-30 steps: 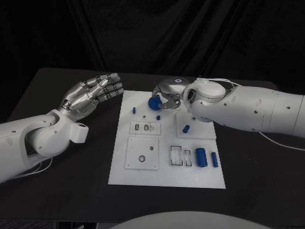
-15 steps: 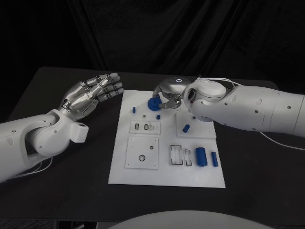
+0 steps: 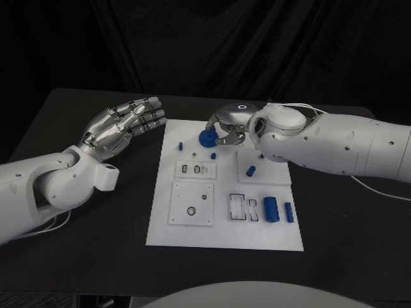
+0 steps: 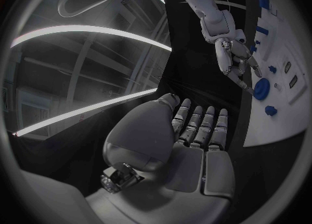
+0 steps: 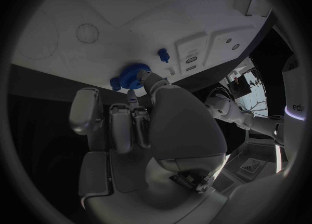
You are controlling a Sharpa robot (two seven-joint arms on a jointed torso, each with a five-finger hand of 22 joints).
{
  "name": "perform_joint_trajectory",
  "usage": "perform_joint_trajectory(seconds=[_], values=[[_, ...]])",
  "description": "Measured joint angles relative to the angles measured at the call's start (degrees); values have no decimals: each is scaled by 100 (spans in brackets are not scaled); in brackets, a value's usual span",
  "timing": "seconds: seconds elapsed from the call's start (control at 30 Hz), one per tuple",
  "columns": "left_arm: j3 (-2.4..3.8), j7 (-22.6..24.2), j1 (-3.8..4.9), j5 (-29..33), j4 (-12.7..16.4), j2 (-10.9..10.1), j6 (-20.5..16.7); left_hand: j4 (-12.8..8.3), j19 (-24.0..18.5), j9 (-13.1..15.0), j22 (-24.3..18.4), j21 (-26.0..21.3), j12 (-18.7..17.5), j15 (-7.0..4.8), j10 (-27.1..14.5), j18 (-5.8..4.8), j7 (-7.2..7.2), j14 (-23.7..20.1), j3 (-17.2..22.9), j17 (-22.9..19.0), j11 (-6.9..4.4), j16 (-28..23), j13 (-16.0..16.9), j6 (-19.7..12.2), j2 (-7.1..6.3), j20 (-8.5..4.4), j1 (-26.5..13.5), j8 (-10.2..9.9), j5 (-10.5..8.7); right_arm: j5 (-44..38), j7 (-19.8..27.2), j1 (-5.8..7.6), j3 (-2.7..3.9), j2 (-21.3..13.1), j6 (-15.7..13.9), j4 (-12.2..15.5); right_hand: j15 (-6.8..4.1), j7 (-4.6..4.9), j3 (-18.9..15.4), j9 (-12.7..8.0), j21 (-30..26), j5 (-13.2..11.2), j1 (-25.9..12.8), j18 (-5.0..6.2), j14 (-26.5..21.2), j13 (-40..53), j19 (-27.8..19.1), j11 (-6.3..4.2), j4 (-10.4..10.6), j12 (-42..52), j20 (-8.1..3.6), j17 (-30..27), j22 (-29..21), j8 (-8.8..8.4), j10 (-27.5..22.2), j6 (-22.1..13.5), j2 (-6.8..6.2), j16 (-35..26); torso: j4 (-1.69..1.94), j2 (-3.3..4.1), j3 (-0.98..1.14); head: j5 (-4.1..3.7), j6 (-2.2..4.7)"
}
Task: Assemble the parts on the task board
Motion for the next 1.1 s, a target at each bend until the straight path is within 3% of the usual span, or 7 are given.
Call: perform_joint_trajectory(seconds=[0.1, 0.23, 0.67, 0.77, 0.93, 1.1], values=[[0, 0, -1, 0, 1, -3, 0, 0, 0, 0, 0, 0, 0, 0, 0, 0, 0, 0, 0, 0, 0, 0, 0, 0, 0, 0, 0, 0, 0, 0, -11, 0, 0, -20, 31, -4, 62, 28, -5, -3, -10, 0, -45, 0, 1, 0, -7, 81, 5, 0, 7, 0, 0, 105, -1, 238, 0, 0, 1, 0, -1, 1, -4], [2, 0, -2, 0, 3, -3, 2, 0, 0, 0, 0, 0, 0, 0, 0, 0, 0, 0, 0, 0, 0, 0, 0, 0, 0, 0, 0, 0, 0, 0, -38, 0, 0, -52, 87, -8, 104, 34, -20, -4, -28, -23, -45, -1, -1, -1, -28, 115, 20, 0, 28, 0, 0, 156, 7, 415, 0, 0, 3, 1, -1, 1, -10], [1, 0, -7, 0, 14, -31, 5, -24, 0, 0, 1, 0, 0, 0, 0, 1, 0, 0, 24, 0, 0, 24, 0, 0, 0, 0, 0, 0, 0, 0, -127, -7, -2, -206, 213, -7, 119, 58, -20, -7, -28, -23, -68, -1, 15, -1, -28, 122, 20, 0, 70, 0, -1, 188, -1, 593, 23, 0, -7, 0, 2, -5, -27], [1, 0, -8, 0, 25, -49, 5, -24, 0, 0, 1, 0, 0, 0, 0, 0, 0, 0, 24, 0, 0, 24, 0, 0, 0, 0, 0, 0, 0, 0, -132, -7, -2, -296, 208, 20, 119, 28, -20, -6, -28, -23, -68, -1, 15, -1, -8, 122, 20, 0, 90, 0, -1, 221, -1, 665, 23, 0, -7, 0, 4, -7, -29], [1, 0, -9, 0, 60, -107, 5, -24, 2, 0, 1, 0, 0, 0, 0, 1, 0, 0, 24, -1, 0, 23, 0, 0, 0, 1, 0, 0, 0, 0, -133, 16, -2, -625, 141, 193, 119, 24, -38, -7, -28, -52, -69, -1, 15, -1, -8, 121, 38, 0, 90, 0, -1, 221, -1, 709, 21, 0, -6, 0, 4, -8, -7], [1, 1, -10, 0, 97, -143, 0, -24, 21, 0, 1, 0, 23, 0, 0, 0, 0, 0, 24, 4, -1, 23, 5, 0, 0, 21, 0, 0, 0, 0, -139, 202, -5, -1242, 25, 619, 119, 7, -120, -19, -16, -340, -165, -1, 15, -2, 13, 121, 120, 0, 111, 0, -1, 221, -1, 767, 10, 0, -5, 0, 4, -27, 8]])
